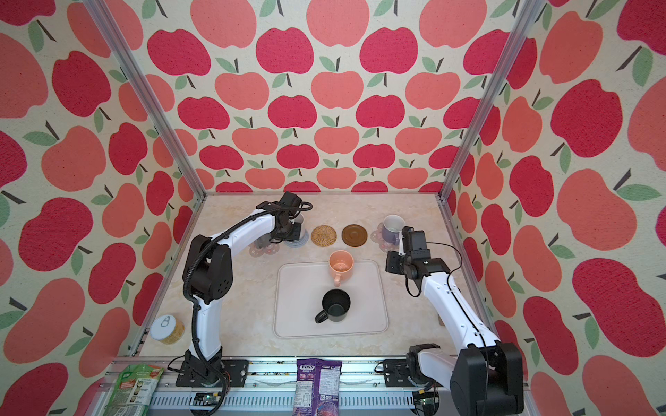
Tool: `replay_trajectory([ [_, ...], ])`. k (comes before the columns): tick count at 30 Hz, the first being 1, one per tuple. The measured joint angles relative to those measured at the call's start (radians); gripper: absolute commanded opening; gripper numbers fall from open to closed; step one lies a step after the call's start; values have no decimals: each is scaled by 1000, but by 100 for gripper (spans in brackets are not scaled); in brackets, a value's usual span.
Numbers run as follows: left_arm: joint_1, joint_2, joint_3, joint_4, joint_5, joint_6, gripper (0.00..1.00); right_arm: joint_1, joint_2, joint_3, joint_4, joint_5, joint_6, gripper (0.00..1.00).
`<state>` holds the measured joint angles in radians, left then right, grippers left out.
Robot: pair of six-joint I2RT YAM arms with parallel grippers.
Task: Place cups on coasters
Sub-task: Place the cup on the coaster.
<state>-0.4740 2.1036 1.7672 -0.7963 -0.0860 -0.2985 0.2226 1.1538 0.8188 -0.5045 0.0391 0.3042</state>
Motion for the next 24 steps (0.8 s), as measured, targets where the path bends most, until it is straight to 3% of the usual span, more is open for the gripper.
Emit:
replay_trajectory([
  [24, -7, 11, 5, -2, 23, -39, 0, 0, 0, 0, 1, 0, 0, 57],
])
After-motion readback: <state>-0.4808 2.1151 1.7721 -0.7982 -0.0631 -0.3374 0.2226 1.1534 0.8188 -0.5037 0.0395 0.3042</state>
